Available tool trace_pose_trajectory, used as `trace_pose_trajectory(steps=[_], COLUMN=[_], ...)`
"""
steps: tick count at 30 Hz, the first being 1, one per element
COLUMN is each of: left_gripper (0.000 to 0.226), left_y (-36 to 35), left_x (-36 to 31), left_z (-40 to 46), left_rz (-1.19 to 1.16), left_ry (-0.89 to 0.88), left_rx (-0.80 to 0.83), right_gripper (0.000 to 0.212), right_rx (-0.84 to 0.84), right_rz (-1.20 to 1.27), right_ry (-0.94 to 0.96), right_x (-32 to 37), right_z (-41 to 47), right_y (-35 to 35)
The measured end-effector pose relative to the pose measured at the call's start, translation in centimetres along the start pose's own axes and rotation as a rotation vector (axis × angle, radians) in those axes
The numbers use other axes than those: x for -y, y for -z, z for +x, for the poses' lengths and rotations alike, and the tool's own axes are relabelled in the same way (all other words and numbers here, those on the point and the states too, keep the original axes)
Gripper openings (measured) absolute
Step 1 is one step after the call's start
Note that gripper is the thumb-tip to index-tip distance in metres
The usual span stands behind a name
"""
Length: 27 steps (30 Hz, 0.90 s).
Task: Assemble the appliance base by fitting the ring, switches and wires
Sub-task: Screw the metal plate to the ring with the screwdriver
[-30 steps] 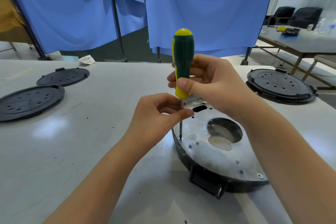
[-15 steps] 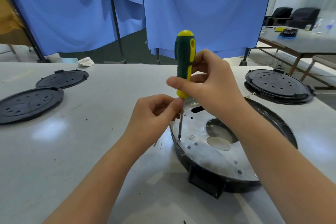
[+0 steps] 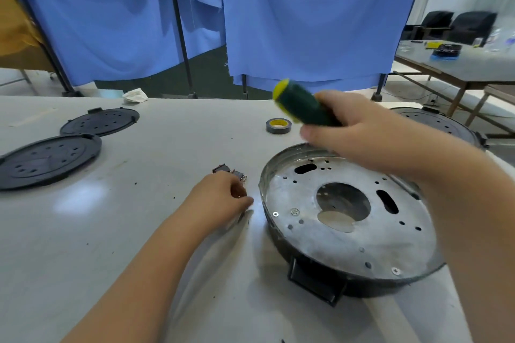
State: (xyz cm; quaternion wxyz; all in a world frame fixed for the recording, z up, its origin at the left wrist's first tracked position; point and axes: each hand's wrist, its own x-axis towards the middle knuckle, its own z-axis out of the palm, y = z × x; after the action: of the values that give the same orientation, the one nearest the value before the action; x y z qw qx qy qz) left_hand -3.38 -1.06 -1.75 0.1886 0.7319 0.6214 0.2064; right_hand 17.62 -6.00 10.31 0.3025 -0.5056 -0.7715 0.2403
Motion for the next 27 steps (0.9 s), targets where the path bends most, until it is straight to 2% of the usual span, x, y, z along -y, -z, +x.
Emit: trace_pose_trajectory(steps=[4, 7, 11, 16, 20, 23, 27], left_gripper=[0.023, 0.038, 0.027, 0.024, 0.008, 0.018, 0.012], left_y=[-0.2, -0.3, -0.3, 0.1, 0.3, 0.4, 0.6], left_x=[0.2, 0.1, -0.2, -0.5, -0.9, -0.9, -0.9], left_z=[0.2, 0.3, 0.4, -0.1, -0.2, -0.2, -0.2], left_rz=[0.099, 0.102, 0.195, 0.24, 0.277, 0.17, -0.122], left_ry=[0.012, 0.004, -0.016, -0.108, -0.167, -0.178, -0.089], left_rx=[-0.007, -0.022, 0.011, 0.072, 0.081, 0.085, -0.042], right_gripper=[0.032, 0.037, 0.032, 0.033, 0.027, 0.028, 0.028], right_rx=[0.142, 0.231, 0.283, 0.324, 0.386, 0.468, 0.654], right_rz=[-0.285, -0.42, -0.481, -0.533, -0.507, -0.455, -0.379], right_ry=[-0.04, -0.056, -0.045, -0.003, 0.006, -0.014, -0.022], right_x=[-0.2, -0.3, -0.2, 0.5, 0.8, 0.9, 1.4], right_z=[0.0, 0.3, 0.2, -0.3, -0.3, -0.6, -1.1], right_y=[-1.9, -3.9, -5.7, -6.4, -6.3, -5.7, -4.6])
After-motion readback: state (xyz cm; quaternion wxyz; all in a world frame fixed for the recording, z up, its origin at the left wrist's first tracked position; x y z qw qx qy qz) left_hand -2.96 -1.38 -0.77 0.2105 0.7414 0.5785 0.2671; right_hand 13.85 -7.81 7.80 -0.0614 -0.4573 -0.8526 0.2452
